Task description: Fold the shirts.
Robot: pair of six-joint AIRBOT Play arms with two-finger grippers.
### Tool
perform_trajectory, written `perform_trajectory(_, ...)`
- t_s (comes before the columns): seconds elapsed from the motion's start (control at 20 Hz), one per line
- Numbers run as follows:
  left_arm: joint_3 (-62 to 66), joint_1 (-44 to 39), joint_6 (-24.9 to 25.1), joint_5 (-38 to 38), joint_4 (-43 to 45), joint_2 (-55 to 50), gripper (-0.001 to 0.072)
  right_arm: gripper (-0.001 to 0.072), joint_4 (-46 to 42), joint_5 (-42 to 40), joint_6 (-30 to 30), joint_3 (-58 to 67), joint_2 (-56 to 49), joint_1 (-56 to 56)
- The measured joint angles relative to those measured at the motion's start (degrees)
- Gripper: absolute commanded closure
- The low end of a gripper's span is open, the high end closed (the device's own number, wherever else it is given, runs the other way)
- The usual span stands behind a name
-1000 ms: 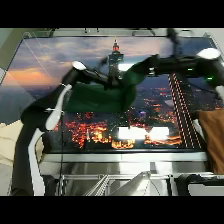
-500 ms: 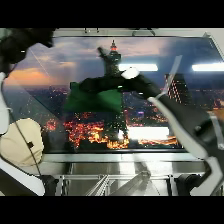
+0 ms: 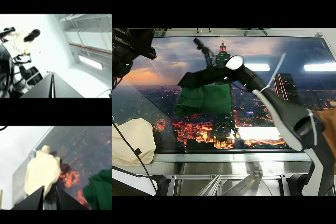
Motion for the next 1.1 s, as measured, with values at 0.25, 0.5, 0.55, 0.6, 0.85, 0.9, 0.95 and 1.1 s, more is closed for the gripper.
perform_trajectory(0.25,-4.8,-1.9,1.0,-2.8,0.0,0.2,0.0706,0.0420,-12.4,14.3,8.3,-4.5,3.8,-8.5)
perform_trajectory(0.5,-8.1,-2.1,1.9,-3.0,-0.1,0.2,0.0705,0.0098,-20.1,16.9,14.9,-11.4,3.9,-15.7)
perform_trajectory(0.55,-8.3,-2.1,2.0,-3.1,-0.2,0.2,0.0705,0.0098,-21.0,16.3,15.8,-12.2,3.3,-16.7)
perform_trajectory(0.6,-8.5,-2.1,2.1,-3.1,-0.2,0.2,0.0705,0.0098,-21.6,15.6,16.9,-12.9,2.4,-17.6)
perform_trajectory(0.85,-9.0,-2.1,2.4,-3.3,-0.3,0.2,0.0705,0.0111,-20.7,12.2,19.0,-14.0,-3.5,-18.1)
perform_trajectory(0.9,-9.0,-2.1,2.6,-3.3,-0.3,0.2,0.0705,0.0111,-19.5,11.5,19.2,-14.1,-4.6,-17.7)
perform_trajectory(0.95,-9.0,-2.1,2.6,-3.3,-0.3,0.2,0.0705,0.0135,-17.4,11.0,19.4,-14.1,-5.6,-17.2)
perform_trajectory(1.1,-9.0,-2.1,3.0,-3.4,-0.3,0.2,0.0705,0.0200,-11.8,8.1,19.3,-14.1,-8.2,-15.6)
